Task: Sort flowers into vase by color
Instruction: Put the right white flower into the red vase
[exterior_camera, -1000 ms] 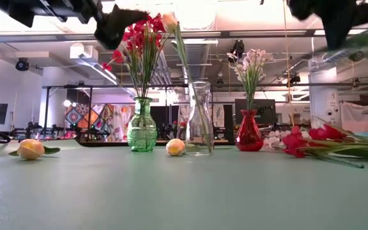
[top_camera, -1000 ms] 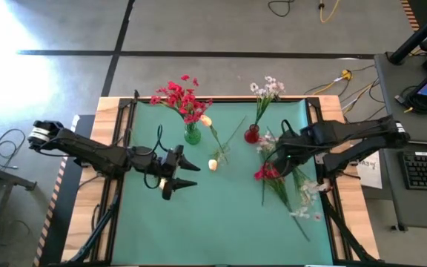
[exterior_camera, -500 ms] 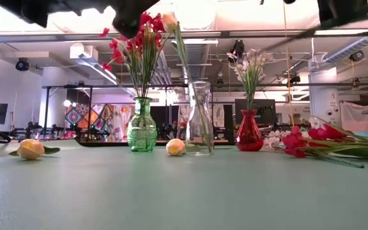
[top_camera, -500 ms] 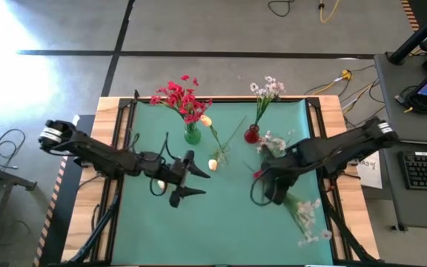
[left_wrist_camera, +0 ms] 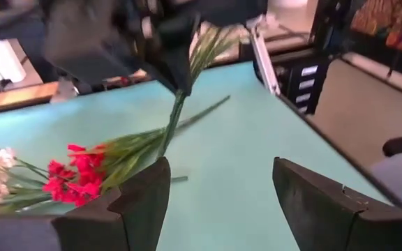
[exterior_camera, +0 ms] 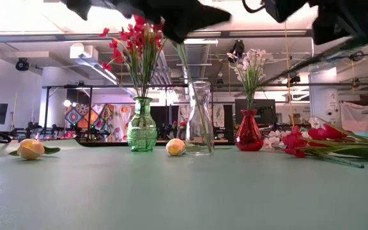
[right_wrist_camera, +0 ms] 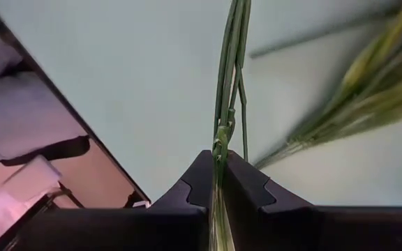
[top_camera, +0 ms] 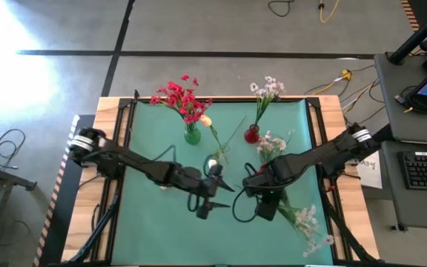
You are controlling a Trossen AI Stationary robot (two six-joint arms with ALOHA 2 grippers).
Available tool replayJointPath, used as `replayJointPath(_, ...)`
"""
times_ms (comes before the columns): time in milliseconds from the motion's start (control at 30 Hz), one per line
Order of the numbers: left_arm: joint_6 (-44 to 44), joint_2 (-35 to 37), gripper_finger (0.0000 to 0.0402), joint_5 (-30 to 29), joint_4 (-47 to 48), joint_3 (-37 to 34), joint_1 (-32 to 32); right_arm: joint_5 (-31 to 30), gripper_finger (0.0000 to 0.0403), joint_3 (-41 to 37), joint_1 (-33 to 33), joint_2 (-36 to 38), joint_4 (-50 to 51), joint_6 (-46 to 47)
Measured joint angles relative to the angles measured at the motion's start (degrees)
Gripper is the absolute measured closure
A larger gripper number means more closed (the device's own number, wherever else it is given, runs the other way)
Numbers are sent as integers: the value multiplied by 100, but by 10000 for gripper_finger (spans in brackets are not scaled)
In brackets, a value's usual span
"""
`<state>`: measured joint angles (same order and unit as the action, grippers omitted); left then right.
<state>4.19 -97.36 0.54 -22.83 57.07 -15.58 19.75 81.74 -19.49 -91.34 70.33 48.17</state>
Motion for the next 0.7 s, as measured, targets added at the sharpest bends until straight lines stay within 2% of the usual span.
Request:
replayJointPath(267, 46, -899, 161, -3, 24, 638, 20, -18, 385, 496, -17, -214, -18, -161)
replayJointPath(500, 77, -1191, 163, -7, 193, 1040, 31, -23, 385, 616, -28, -237, -43, -169)
replayJointPath(700, 23, -1285, 194, -165, 623, 1181, 96, -22, 385, 616, -39, -248, -82, -167)
